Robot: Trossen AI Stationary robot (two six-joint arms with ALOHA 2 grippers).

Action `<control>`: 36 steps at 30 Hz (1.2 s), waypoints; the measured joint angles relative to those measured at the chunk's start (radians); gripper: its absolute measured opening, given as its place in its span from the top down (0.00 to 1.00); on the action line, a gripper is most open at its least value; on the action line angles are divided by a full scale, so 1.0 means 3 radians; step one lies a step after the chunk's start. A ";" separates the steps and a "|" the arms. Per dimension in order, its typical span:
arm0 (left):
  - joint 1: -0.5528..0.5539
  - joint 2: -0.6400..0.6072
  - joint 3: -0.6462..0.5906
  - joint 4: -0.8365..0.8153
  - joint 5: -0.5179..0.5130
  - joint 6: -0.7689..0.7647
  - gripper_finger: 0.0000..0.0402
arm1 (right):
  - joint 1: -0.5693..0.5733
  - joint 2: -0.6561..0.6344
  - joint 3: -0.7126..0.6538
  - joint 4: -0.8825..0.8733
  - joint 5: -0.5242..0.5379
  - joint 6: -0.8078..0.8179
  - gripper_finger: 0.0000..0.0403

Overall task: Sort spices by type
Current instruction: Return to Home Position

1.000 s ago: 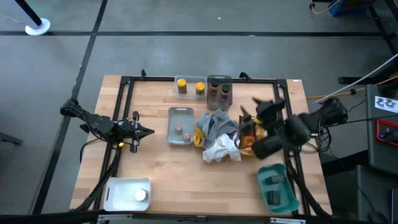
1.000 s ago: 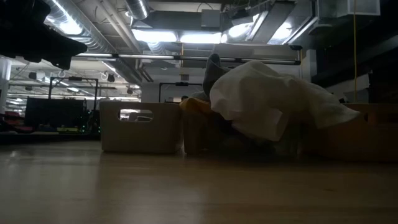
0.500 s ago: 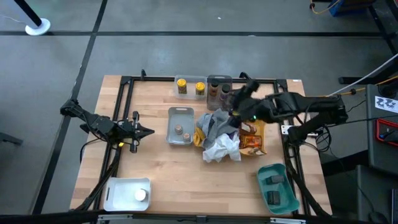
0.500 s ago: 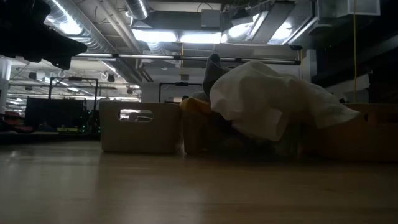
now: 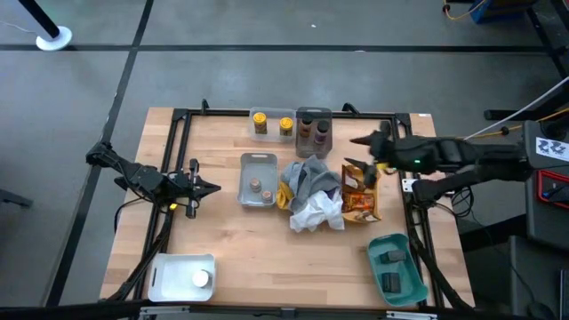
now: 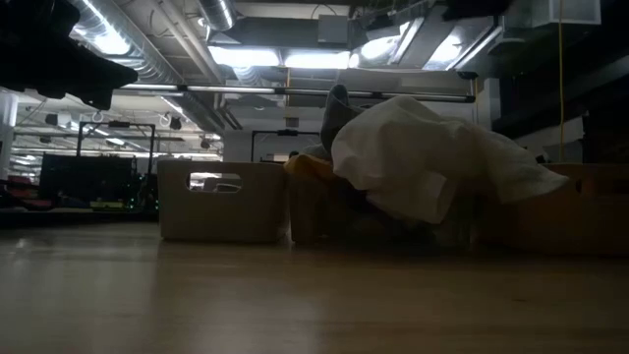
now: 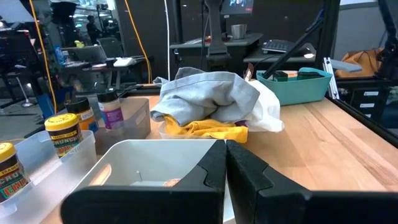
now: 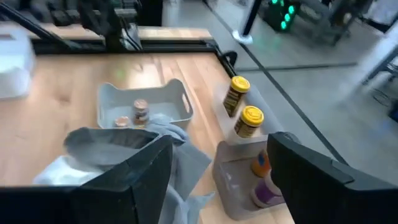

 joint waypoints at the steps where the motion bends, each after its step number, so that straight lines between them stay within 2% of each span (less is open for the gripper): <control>1: 0.0001 0.0000 0.0000 -0.0001 0.0000 0.0000 0.99 | 0.0000 -0.0170 -0.0164 0.0092 -0.0040 0.0000 0.35; 6: 0.0000 -0.0001 0.0000 0.0001 0.0000 0.0001 0.99 | 0.0001 -0.0953 -0.0887 0.0405 -0.0384 0.0109 0.35; 12: 0.0001 0.0001 0.0000 -0.0001 0.0001 0.0000 0.99 | 0.0001 -0.1777 -0.1574 0.0728 -0.0555 0.0186 0.35; 22: 0.0000 -0.0001 0.0000 0.0000 0.0001 -0.0001 0.99 | 0.0001 -0.3071 -0.2337 0.0939 -0.0667 0.0279 0.35; 26: 0.0000 0.0005 0.0000 0.0002 -0.0005 -0.0001 0.99 | 0.0001 -0.3072 -0.2413 0.0974 -0.0749 0.0391 0.35; 28: 0.0001 0.0011 0.0000 0.0001 0.0002 -0.0002 0.99 | 0.0001 -0.3042 -0.2461 0.1173 -0.0776 0.0414 0.35; 36: 0.0001 0.0030 0.0000 0.0001 0.0002 -0.0012 0.99 | 0.0001 -0.3071 -0.2722 0.1160 -0.0831 0.0353 0.35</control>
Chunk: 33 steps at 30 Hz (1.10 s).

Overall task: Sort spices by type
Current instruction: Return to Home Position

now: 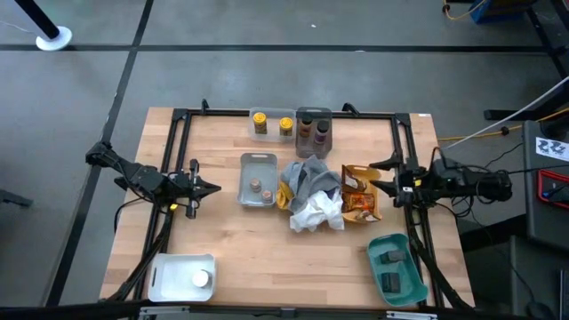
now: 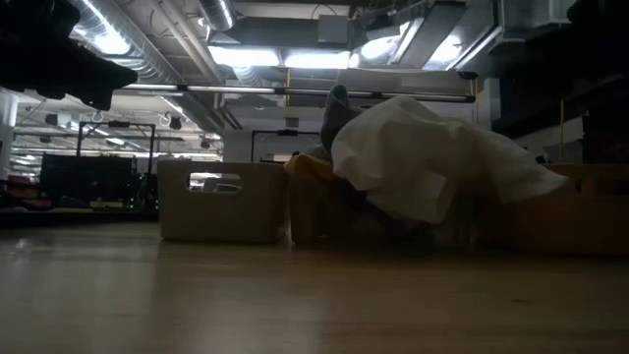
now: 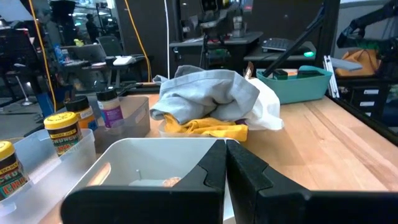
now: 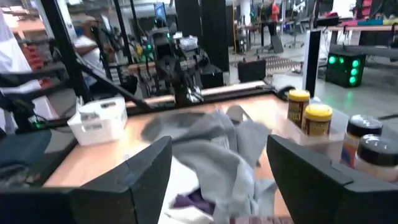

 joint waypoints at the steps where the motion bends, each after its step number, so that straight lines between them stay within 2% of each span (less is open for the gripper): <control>1: 0.0000 -0.0005 0.0000 0.0001 -0.0001 0.0000 0.99 | 0.0000 0.0000 -0.0039 0.0009 0.0003 0.0000 0.35; 13: 0.0000 -0.0003 0.0001 -0.0001 -0.0001 0.0000 0.99 | 0.0000 -0.0004 -0.0684 0.0519 -0.0027 0.0009 0.35; 23: 0.0000 -0.0004 0.0000 -0.0001 -0.0001 0.0000 0.99 | 0.0001 0.0061 -0.0698 0.0535 -0.0164 -0.0380 0.35; 33: 0.0000 -0.0004 0.0001 0.0000 -0.0001 0.0000 0.99 | 0.0001 0.0065 -0.0702 0.0549 -0.0148 -0.0403 0.35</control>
